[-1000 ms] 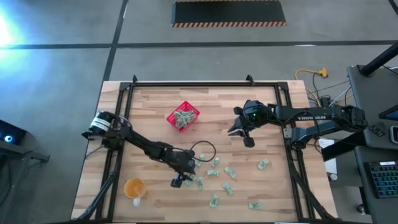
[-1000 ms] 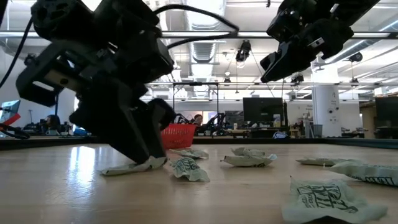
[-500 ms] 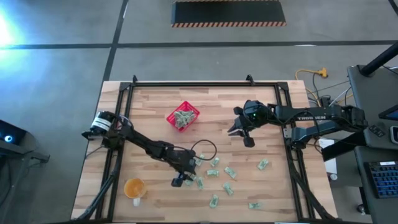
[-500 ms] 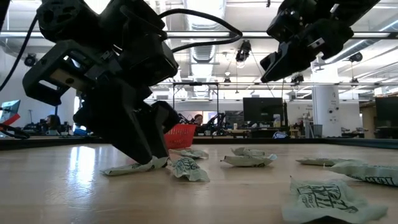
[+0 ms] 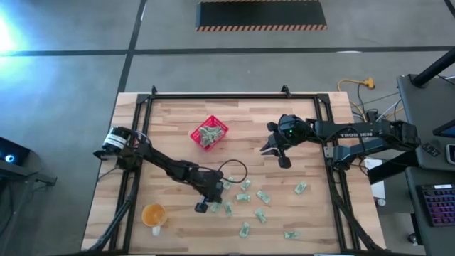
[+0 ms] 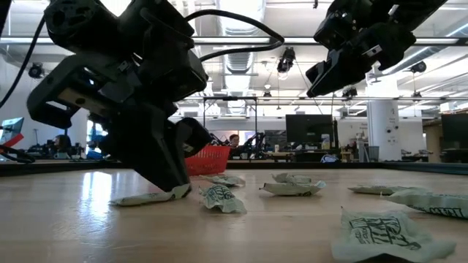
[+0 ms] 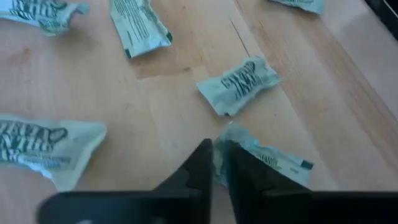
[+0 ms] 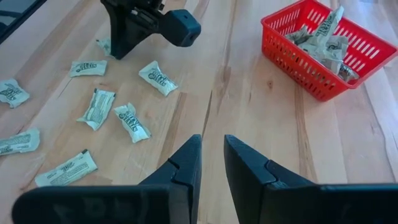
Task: Pick and place Stevia / Truvia into bins
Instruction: Put the white stevia packet into the red bin
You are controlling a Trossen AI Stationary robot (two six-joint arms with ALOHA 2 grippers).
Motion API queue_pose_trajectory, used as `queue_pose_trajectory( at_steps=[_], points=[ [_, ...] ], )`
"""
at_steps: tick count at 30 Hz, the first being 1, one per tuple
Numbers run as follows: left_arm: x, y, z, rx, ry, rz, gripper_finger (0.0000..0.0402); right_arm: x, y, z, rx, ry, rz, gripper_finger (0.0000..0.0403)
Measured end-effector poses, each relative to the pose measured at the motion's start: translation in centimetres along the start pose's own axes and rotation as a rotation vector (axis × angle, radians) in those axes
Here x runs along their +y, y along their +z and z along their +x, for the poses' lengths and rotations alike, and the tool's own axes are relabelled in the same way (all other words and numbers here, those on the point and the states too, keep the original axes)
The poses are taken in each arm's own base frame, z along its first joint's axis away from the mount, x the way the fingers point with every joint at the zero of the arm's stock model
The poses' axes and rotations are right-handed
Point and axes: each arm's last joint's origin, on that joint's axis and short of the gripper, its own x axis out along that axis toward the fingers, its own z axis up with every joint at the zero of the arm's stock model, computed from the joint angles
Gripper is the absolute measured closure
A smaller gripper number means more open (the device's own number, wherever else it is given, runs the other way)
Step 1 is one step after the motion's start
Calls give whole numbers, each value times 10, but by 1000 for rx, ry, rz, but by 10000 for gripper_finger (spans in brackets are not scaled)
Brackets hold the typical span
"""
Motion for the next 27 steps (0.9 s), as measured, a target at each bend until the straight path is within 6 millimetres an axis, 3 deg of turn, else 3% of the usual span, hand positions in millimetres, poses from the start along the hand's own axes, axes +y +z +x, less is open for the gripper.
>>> queue_pose_trajectory(
  at_steps=[5, 15, 27],
  points=[
    [-1, 2, -5, -2, 12, 25, 393, 0, 0, 0, -1, 0, -1, 344],
    [2, 16, -28, -29, 349, 56, 392, 0, 0, 0, -1, 0, -1, 344],
    [-3, 31, -91, -36, 716, 136, 392, 0, 1, 0, -13, -3, -14, 344]
  ],
)
